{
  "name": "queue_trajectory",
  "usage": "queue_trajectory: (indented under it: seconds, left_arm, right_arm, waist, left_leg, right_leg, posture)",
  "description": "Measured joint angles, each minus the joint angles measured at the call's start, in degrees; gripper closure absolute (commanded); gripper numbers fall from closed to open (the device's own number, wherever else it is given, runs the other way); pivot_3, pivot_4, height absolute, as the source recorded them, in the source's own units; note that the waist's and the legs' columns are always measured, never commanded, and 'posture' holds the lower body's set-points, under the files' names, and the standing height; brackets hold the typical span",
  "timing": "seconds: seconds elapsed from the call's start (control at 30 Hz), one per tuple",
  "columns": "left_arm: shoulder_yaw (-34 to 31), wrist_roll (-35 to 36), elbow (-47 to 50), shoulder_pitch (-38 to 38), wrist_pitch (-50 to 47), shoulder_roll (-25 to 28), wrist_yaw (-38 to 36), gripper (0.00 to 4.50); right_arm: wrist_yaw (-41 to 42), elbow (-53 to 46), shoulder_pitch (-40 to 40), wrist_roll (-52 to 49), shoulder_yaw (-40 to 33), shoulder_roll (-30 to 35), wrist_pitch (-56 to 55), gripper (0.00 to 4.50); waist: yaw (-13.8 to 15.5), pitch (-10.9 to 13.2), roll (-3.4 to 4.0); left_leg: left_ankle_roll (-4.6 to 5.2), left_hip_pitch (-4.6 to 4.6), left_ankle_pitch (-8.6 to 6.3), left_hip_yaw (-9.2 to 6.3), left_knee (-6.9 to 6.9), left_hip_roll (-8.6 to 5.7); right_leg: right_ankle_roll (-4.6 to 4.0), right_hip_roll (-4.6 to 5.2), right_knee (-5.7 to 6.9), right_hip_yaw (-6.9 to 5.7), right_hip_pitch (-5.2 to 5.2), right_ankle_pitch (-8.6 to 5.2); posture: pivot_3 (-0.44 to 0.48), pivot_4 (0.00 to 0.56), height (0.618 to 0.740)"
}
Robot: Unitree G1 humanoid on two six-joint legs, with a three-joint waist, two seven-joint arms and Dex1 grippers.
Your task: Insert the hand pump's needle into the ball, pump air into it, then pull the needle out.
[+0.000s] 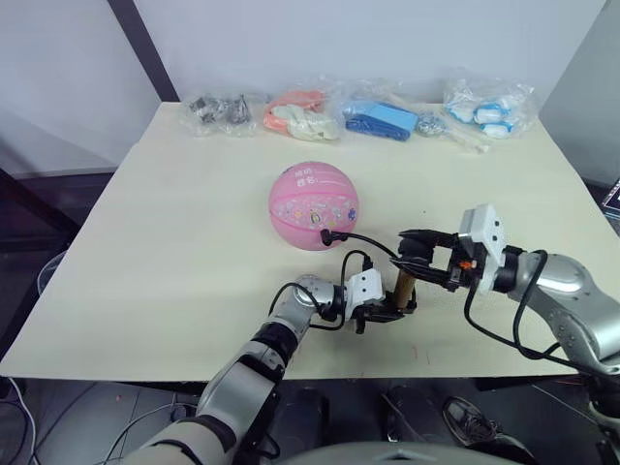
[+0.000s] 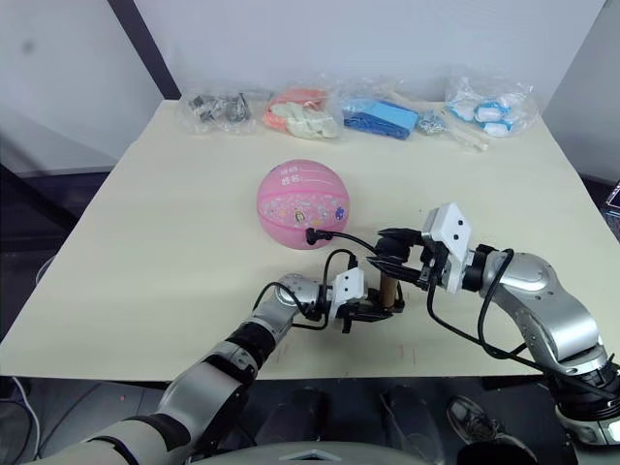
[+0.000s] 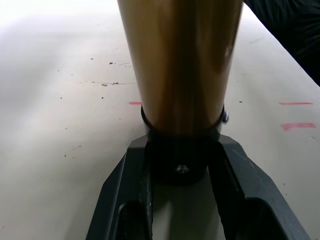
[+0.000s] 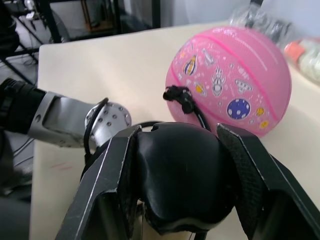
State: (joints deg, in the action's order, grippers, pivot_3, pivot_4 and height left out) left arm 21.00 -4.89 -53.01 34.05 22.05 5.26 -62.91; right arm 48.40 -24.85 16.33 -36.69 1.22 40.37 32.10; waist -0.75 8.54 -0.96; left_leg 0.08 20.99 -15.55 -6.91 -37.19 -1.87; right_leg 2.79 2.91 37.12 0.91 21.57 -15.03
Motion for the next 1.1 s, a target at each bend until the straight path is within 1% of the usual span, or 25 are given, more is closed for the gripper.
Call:
queue_trajectory:
  seconds: [0.2, 0.4, 0.53, 0.67, 0.77, 0.87, 1.0, 1.1]
  left_arm:
    - [0.01, 0.0, 0.03, 0.07, 0.08, -0.06, -0.05, 3.39]
    - [0.08, -0.03, -0.12, 0.32, 0.11, -0.26, -0.08, 3.39]
    - [0.1, -0.04, -0.38, 0.54, 0.21, -0.28, -0.25, 3.39]
    - [0.08, -0.03, -0.44, 0.69, 0.25, -0.29, -0.4, 3.39]
    - [0.13, -0.04, -0.44, 0.72, 0.3, -0.32, -0.51, 3.39]
    - [0.31, -0.04, -0.44, 0.71, 0.3, -0.35, -0.49, 3.39]
    - [0.38, -0.12, -0.54, 0.69, 0.3, -0.22, -0.22, 3.39]
    - [0.4, -0.15, -0.57, 0.62, 0.3, -0.07, 0.07, 3.39]
  right_arm:
    - [0.32, -3.23, 6.92, -7.84, -5.9, 4.81, 5.95, 2.57]
    - [-0.21, -3.36, 12.3, -13.96, -9.98, 7.98, 10.49, 2.57]
    - [-2.09, -3.16, 16.31, -18.32, -12.55, 8.74, 13.33, 2.57]
    - [-3.82, -2.13, 17.84, -20.59, -12.98, 9.12, 15.57, 2.57]
    - [-4.21, -1.9, 17.58, -20.99, -13.09, 9.08, 15.88, 2.57]
    - [-3.89, -3.57, 15.02, -20.05, -13.57, 8.66, 13.94, 2.57]
    - [-3.91, -6.14, 8.84, -16.52, -12.76, 5.87, 9.28, 2.57]
    - [-3.81, -6.93, 5.05, -12.37, -10.0, 4.31, 5.48, 2.57]
  waist:
    - [0.02, 0.09, 0.08]
    - [0.12, 0.14, 0.13]
    - [0.14, 0.15, 0.13]
    - [0.15, 0.18, 0.13]
    - [0.17, 0.18, 0.14]
    - [0.19, 0.17, 0.14]
    - [0.15, 0.11, 0.07]
    - [0.02, 0.09, 0.09]
  left_leg:
    - [0.0, 0.06, 0.0, -0.02, -0.01, 0.0]
    - [0.0, 0.15, 0.0, -0.01, -0.03, -0.02]
    - [0.0, 0.17, 0.0, -0.01, -0.03, -0.02]
    - [0.01, 0.22, 0.0, -0.01, -0.03, -0.02]
    - [0.01, 0.29, 0.0, -0.02, -0.03, -0.03]
    - [0.01, 0.29, 0.0, -0.04, -0.03, -0.03]
    - [0.01, 0.17, 0.0, -0.03, -0.03, -0.03]
    - [0.01, 0.02, 0.0, 0.02, -0.03, -0.02]
  right_leg:
    - [0.0, 0.01, -0.01, -0.03, 0.02, 0.0]
    - [0.0, 0.07, -0.01, -0.03, 0.08, 0.01]
    - [0.0, 0.08, -0.01, -0.04, 0.1, 0.01]
    - [-0.01, 0.09, -0.01, -0.04, 0.14, 0.01]
    - [-0.01, 0.09, -0.01, -0.05, 0.2, 0.01]
    - [-0.01, 0.09, -0.01, -0.06, 0.18, 0.01]
    - [0.0, 0.08, 0.0, -0.06, 0.09, 0.0]
    - [0.08, 0.07, 0.01, -0.03, -0.01, -0.04]
  posture:
    - [0.0, 0.15, 0.74]
    - [0.0, 0.15, 0.74]
    - [0.0, 0.15, 0.74]
    - [0.0, 0.15, 0.74]
    - [0.0, 0.15, 0.74]
    - [0.0, 0.15, 0.74]
    - [0.0, 0.15, 0.74]
    - [0.0, 0.15, 0.74]
